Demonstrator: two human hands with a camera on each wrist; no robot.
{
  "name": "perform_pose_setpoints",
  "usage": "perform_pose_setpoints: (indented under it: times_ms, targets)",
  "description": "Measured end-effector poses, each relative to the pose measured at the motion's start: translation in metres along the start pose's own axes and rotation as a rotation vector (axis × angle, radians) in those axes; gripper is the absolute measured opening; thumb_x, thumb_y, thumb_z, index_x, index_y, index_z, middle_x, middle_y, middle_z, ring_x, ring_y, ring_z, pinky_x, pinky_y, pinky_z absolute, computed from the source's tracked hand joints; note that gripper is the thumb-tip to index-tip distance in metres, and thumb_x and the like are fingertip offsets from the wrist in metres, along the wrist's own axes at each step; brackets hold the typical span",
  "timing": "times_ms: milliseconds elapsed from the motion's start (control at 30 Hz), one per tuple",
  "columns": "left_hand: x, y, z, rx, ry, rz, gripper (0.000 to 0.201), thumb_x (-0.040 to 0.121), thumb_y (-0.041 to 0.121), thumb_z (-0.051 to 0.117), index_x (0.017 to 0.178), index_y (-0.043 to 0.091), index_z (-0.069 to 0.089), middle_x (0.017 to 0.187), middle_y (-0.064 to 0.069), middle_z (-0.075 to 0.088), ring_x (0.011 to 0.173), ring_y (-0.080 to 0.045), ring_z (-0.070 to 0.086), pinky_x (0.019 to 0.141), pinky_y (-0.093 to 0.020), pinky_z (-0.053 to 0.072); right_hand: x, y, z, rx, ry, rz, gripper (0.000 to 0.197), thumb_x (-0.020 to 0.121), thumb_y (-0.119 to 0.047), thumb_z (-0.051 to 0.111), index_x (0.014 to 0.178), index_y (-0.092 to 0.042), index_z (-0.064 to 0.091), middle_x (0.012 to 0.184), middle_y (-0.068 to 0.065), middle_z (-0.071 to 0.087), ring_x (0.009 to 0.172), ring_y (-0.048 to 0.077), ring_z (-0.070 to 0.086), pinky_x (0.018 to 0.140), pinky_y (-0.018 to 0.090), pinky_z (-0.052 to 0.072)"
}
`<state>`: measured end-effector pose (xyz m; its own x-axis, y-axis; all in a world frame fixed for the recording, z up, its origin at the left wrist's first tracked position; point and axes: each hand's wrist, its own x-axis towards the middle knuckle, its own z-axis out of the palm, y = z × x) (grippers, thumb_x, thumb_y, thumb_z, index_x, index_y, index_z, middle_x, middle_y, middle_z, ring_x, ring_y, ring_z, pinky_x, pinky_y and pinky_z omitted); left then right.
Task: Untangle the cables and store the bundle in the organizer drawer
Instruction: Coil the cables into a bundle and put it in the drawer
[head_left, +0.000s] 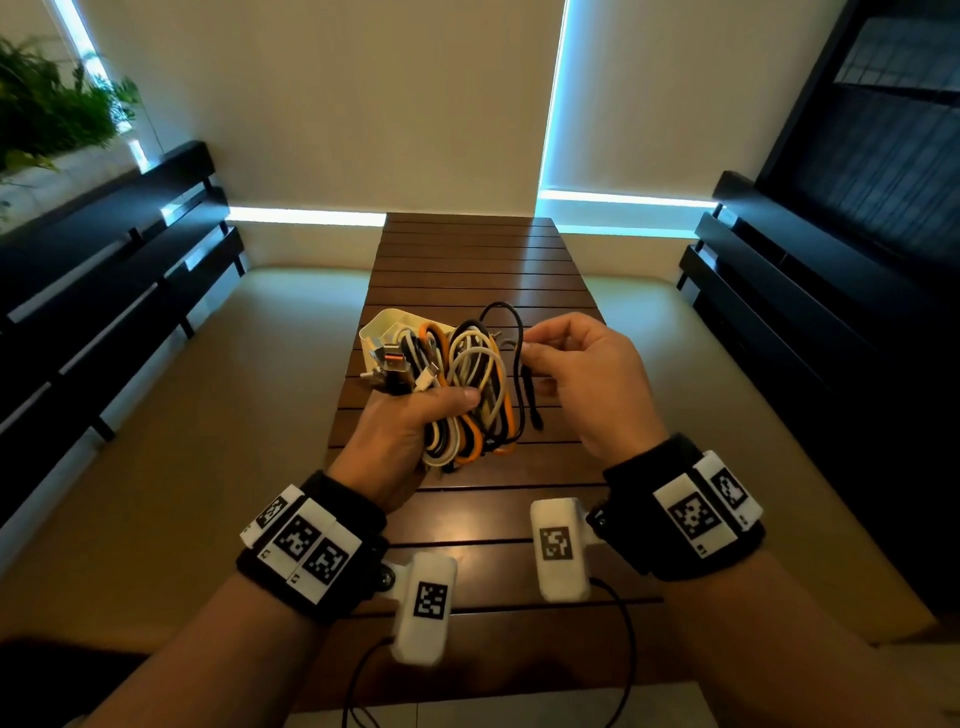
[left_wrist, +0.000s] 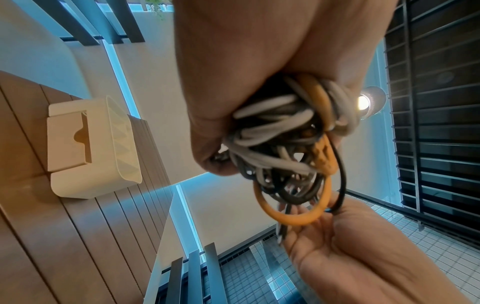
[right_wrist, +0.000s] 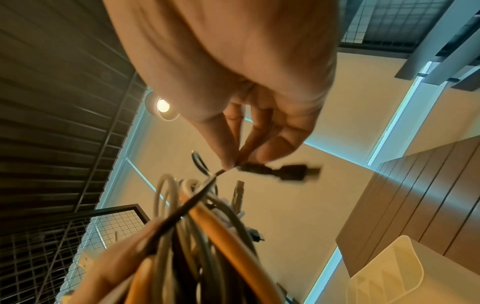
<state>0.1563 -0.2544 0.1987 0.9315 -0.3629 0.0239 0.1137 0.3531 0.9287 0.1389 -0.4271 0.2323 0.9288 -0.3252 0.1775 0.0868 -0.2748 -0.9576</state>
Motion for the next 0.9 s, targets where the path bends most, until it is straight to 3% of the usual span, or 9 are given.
perform_pose_setpoints:
  times_ms: [200, 300, 400, 500, 633, 767, 900]
  targets:
    - [0.0, 0.002, 0.003, -0.035, 0.011, -0.008, 0.043, 0.082, 0.0, 0.062, 0.124, -0.003, 0.06, 0.103, -0.019, 0.074, 0.087, -0.028, 0.075, 0.064, -0.03, 0.059, -0.002, -0.004, 0.004, 0.245, -0.053, 0.083, 0.011, 0.091, 0.0, 0.063, 0.088, -0.01, 0.064, 0.079, 0.002, 0.07, 0.067, 0.008, 0.07, 0.061, 0.022, 0.056]
    - [0.0, 0.002, 0.001, -0.044, 0.005, -0.012, 0.037, 0.087, -0.004, 0.06, 0.124, -0.004, 0.06, 0.103, -0.019, 0.074, 0.084, -0.026, 0.075, 0.062, -0.029, 0.059, -0.004, -0.003, 0.006, 0.382, -0.095, 0.124, 0.007, 0.093, -0.001, 0.061, 0.091, -0.006, 0.064, 0.083, 0.005, 0.074, 0.076, 0.018, 0.073, 0.069, 0.03, 0.059]
    - [0.0, 0.003, 0.0, -0.041, 0.016, -0.003, 0.041, 0.08, 0.001, 0.064, 0.121, -0.002, 0.063, 0.105, -0.021, 0.074, 0.088, -0.029, 0.074, 0.066, -0.031, 0.059, -0.007, -0.001, 0.008, 0.461, -0.17, 0.128, 0.01, 0.095, -0.004, 0.058, 0.092, -0.006, 0.067, 0.095, 0.012, 0.075, 0.086, 0.026, 0.073, 0.078, 0.038, 0.06]
    - [0.0, 0.005, 0.0, -0.02, 0.0, 0.006, 0.049, 0.074, 0.008, 0.068, 0.122, -0.003, 0.063, 0.107, -0.023, 0.073, 0.091, -0.032, 0.074, 0.068, -0.032, 0.059, -0.011, 0.004, 0.009, 0.395, -0.193, 0.043, 0.012, 0.096, -0.007, 0.059, 0.096, -0.009, 0.07, 0.1, 0.013, 0.075, 0.093, 0.028, 0.072, 0.081, 0.038, 0.06]
    - [-0.001, 0.004, -0.002, -0.015, -0.006, 0.014, 0.048, 0.078, 0.004, 0.071, 0.125, -0.002, 0.062, 0.111, -0.024, 0.071, 0.098, -0.035, 0.072, 0.073, -0.036, 0.06, -0.014, 0.007, 0.009, 0.26, -0.137, -0.046, 0.008, 0.094, -0.013, 0.064, 0.097, -0.009, 0.071, 0.096, 0.008, 0.075, 0.09, 0.022, 0.073, 0.077, 0.037, 0.06]
    - [-0.002, 0.006, -0.001, 0.004, -0.01, 0.005, 0.044, 0.082, 0.003, 0.065, 0.125, -0.004, 0.06, 0.107, -0.024, 0.072, 0.085, -0.029, 0.075, 0.064, -0.03, 0.059, -0.016, 0.007, 0.013, 0.103, -0.055, -0.106, 0.008, 0.092, -0.023, 0.068, 0.096, -0.017, 0.072, 0.091, 0.001, 0.075, 0.087, 0.016, 0.072, 0.078, 0.044, 0.062]
    - [-0.005, 0.006, -0.001, 0.012, -0.014, 0.0, 0.051, 0.074, 0.011, 0.068, 0.123, 0.0, 0.062, 0.11, -0.022, 0.072, 0.098, -0.033, 0.072, 0.073, -0.035, 0.06, -0.02, 0.005, 0.019, 0.078, -0.05, -0.102, 0.008, 0.094, -0.022, 0.066, 0.094, -0.018, 0.073, 0.086, 0.0, 0.075, 0.081, 0.014, 0.073, 0.072, 0.042, 0.063]
